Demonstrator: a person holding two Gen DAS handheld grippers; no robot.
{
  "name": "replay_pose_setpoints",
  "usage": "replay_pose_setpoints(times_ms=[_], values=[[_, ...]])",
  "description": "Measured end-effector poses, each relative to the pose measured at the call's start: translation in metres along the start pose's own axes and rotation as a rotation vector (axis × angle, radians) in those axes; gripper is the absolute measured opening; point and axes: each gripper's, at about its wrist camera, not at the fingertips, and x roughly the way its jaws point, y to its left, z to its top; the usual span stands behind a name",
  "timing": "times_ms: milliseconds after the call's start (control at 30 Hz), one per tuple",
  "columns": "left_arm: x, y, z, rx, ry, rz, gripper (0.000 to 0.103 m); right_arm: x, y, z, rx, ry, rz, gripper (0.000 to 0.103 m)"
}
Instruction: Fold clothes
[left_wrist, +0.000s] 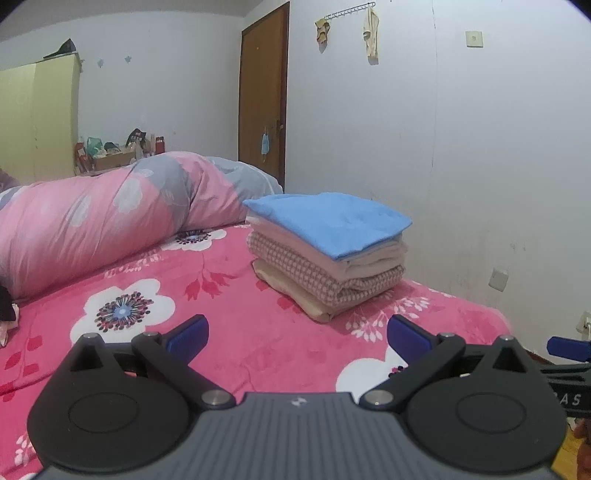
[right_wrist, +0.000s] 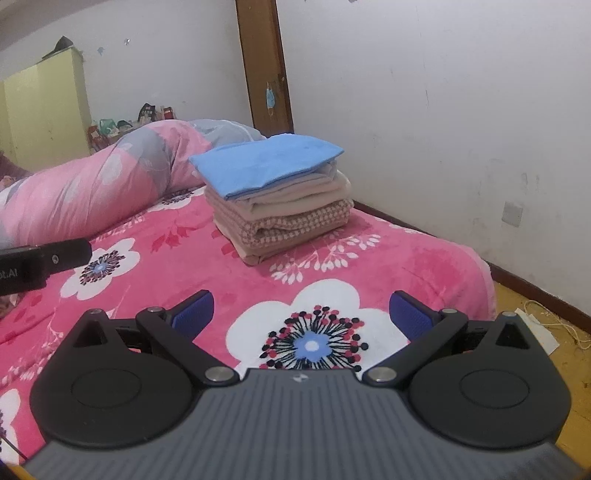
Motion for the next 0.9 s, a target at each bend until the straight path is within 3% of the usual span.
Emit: replay_pose_setpoints(times_ms=[900], values=[[0.012, -0.004, 0.010, -0.001, 0.005, -0.002, 0.103, -0.006, 0.016, 0.011, -0.097, -0.115, -0.066, 0.102]])
